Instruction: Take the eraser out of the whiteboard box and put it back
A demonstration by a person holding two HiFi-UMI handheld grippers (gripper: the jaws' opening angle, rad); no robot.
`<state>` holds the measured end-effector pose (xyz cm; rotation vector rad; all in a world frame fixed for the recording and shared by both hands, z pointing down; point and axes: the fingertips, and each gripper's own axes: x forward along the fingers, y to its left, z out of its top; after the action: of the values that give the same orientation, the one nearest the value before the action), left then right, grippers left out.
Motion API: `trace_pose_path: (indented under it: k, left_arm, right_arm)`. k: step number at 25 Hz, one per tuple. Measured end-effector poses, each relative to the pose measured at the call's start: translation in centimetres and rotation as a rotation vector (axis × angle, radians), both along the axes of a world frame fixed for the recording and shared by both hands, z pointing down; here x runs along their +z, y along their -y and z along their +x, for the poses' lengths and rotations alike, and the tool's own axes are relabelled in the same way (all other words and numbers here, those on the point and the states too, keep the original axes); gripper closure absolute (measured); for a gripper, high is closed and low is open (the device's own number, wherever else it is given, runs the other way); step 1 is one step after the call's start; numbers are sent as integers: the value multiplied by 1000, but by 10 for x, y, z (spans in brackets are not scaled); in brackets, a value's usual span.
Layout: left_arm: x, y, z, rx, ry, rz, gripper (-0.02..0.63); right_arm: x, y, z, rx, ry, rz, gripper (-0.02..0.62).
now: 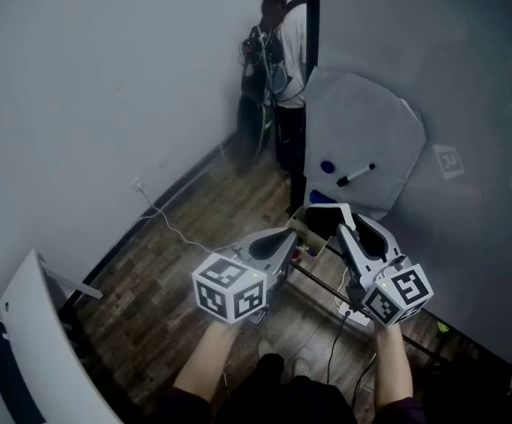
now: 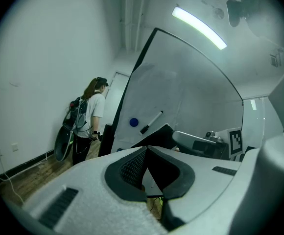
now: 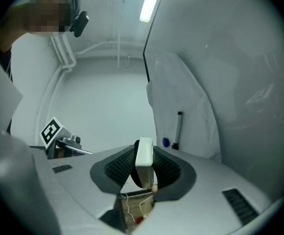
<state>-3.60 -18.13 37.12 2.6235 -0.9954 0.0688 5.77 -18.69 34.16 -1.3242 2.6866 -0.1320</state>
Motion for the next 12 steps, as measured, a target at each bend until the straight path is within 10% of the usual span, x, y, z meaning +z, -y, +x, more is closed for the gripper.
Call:
trace_pose_path:
  k: [12]
  left_arm:
    - [14,14,5,130,7,-27,601]
  right_arm:
    - [12,7,-9,99,-60,-11,489]
